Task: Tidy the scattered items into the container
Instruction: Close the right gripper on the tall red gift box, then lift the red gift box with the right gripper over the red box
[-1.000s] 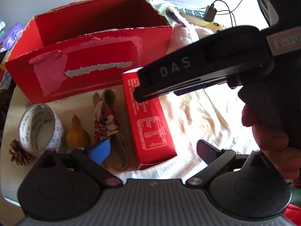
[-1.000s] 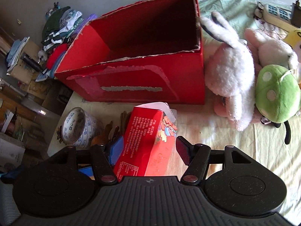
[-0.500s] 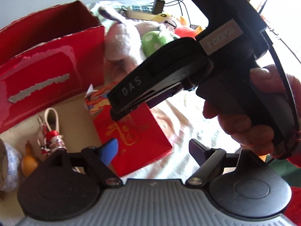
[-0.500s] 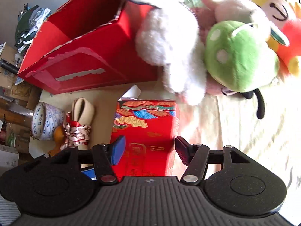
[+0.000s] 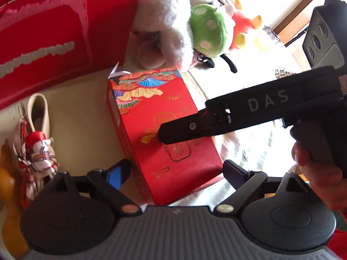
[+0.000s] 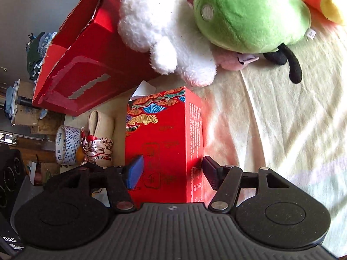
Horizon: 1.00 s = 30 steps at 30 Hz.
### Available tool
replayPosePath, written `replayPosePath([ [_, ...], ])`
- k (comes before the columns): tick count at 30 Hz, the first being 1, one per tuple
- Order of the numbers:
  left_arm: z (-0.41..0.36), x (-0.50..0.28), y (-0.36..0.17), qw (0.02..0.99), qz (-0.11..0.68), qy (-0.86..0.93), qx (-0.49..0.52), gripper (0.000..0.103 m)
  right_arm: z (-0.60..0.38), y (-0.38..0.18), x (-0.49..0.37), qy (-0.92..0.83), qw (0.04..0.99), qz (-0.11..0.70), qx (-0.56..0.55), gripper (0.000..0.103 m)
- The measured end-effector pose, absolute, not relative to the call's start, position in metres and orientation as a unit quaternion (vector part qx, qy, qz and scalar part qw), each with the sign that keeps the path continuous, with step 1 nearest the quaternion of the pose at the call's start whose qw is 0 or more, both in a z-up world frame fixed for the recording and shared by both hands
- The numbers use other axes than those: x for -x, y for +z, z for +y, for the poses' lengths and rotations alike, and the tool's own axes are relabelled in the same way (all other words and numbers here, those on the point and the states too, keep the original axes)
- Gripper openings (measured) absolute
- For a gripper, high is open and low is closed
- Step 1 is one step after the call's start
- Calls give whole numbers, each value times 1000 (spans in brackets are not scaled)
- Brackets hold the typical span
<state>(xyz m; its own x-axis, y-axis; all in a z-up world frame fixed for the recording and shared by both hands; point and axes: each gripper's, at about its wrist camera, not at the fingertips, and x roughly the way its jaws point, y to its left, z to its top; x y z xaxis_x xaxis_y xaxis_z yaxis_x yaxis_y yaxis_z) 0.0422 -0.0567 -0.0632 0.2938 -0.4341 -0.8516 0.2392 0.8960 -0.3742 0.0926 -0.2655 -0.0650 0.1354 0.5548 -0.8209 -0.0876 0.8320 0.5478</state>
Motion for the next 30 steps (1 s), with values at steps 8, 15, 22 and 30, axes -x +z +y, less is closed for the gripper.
replayPosePath([
  [8,-60,-37,-57,801,552,-211,94,90,-259,-62,-86,231,739,609,-174,68],
  [15,-70,-34,-49,801,549,-224,76,84,-256,-51,-71,234,754,594,-158,68],
  [22,-80,-19,-2,830,495,-256,20,83,-268,-8,-52,239,776,558,-174,67],
  [30,-101,-54,47,862,430,-268,12,82,-273,44,-67,234,826,478,-187,67],
])
